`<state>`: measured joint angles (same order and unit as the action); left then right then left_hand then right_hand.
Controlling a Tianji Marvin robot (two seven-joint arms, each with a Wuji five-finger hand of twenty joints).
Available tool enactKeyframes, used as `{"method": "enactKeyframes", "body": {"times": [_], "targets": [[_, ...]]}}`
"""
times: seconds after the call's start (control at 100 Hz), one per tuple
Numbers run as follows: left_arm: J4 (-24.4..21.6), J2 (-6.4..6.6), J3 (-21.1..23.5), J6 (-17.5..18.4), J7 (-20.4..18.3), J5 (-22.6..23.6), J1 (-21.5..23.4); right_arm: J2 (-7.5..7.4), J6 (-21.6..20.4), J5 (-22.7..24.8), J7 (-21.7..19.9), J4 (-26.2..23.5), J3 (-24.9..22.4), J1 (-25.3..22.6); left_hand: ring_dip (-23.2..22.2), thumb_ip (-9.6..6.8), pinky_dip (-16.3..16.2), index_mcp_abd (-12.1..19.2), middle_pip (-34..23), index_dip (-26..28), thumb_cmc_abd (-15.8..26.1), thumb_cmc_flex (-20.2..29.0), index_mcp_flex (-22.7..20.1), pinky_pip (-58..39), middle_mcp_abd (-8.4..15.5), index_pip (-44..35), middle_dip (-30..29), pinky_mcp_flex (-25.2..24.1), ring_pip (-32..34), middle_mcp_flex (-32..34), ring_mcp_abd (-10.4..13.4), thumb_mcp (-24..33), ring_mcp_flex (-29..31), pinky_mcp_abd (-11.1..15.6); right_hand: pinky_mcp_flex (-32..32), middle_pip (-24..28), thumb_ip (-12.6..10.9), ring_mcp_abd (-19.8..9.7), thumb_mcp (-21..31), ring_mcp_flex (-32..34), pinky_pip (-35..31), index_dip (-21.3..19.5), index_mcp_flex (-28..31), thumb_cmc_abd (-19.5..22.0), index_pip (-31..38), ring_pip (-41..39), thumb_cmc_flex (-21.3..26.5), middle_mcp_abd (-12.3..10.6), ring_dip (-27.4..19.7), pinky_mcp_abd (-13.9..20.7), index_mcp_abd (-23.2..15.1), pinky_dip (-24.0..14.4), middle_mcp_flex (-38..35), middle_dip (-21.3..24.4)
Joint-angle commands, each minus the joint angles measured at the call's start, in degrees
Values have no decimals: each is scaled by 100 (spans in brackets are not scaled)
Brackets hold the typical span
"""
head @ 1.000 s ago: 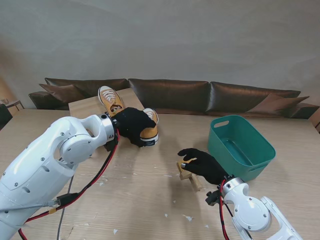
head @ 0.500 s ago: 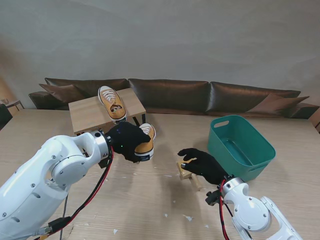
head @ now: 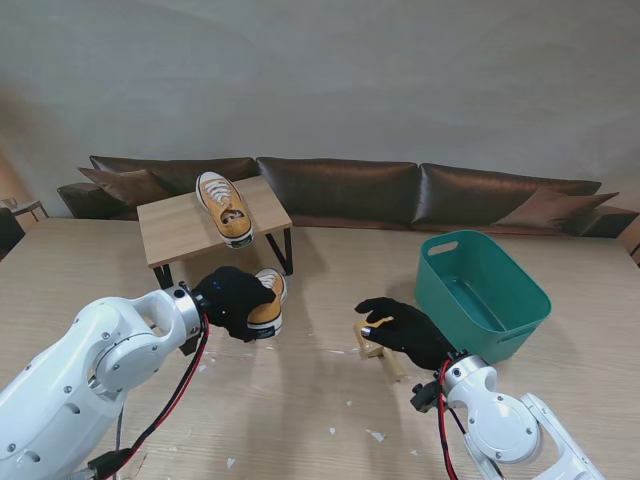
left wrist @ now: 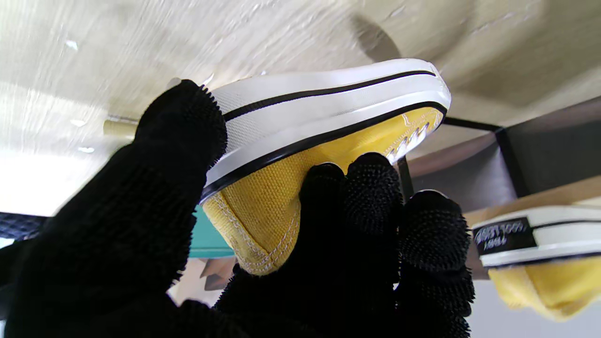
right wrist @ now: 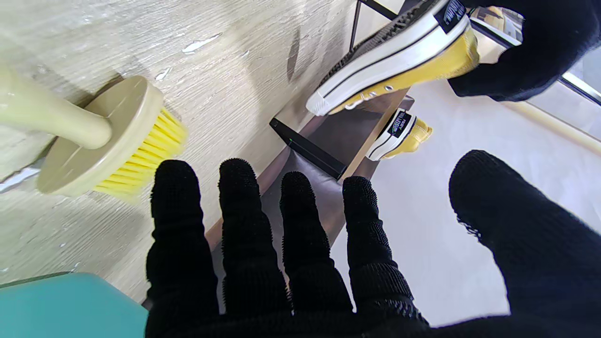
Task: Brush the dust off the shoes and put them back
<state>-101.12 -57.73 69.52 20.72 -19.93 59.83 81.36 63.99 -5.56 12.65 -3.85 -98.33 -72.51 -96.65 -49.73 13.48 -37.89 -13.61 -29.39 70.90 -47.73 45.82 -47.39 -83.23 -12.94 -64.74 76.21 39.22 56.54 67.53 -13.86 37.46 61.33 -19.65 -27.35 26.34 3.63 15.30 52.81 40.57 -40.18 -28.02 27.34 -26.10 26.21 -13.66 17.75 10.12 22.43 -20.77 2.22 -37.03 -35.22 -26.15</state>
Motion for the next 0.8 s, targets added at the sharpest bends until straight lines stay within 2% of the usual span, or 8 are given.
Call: {"method": "enactKeyframes", "body": {"times": [0.0,0.15,0.3,0.64,0.79], "targets": [[110,17,-12,-28,-29,76,56,16,21,-5,-86,-10,20,-33,22,-308,48,-125,106,518,122,857,-670,98,647,-2074,-93,-13,-113,246,258,792,175,24,970,-68,-56,13,-135,130,17,87,38,212,5,-29,-162,80,12,-66,-11,-30,-161,27],[370,14,-81,-61,202,208,104,15,30,-9,-95,-3,26,-28,28,-287,47,-116,127,492,74,827,-705,78,640,-2064,-118,-47,-135,263,214,823,157,28,964,-69,-55,19,-133,129,14,87,39,225,8,-29,-159,78,11,-64,-11,-30,-161,27],[508,-2,-159,-286,355,213,211,15,50,-17,-105,4,32,-19,7,-265,1,-113,139,460,71,778,-710,-28,604,-2060,-113,-210,-100,236,163,851,73,26,963,-66,-53,17,-133,137,13,88,36,231,9,-31,-161,82,12,-64,-7,-29,-168,26],[396,-2,-363,-1001,104,105,608,16,82,-25,-111,16,45,-7,38,-261,-39,-107,128,427,142,730,-691,-53,591,-2075,-123,-425,-77,235,119,815,-24,-54,963,-66,-52,11,-128,137,12,92,39,242,14,-31,-160,86,11,-65,-11,-27,-175,27],[343,-11,-398,-1331,120,148,842,19,104,-29,-104,27,59,4,65,-268,-50,-121,108,412,141,765,-686,-54,600,-2087,-150,-416,-68,253,131,799,9,-84,962,-64,-53,17,-124,133,11,93,39,244,15,-30,-158,90,11,-68,-3,-26,-174,26]]}}
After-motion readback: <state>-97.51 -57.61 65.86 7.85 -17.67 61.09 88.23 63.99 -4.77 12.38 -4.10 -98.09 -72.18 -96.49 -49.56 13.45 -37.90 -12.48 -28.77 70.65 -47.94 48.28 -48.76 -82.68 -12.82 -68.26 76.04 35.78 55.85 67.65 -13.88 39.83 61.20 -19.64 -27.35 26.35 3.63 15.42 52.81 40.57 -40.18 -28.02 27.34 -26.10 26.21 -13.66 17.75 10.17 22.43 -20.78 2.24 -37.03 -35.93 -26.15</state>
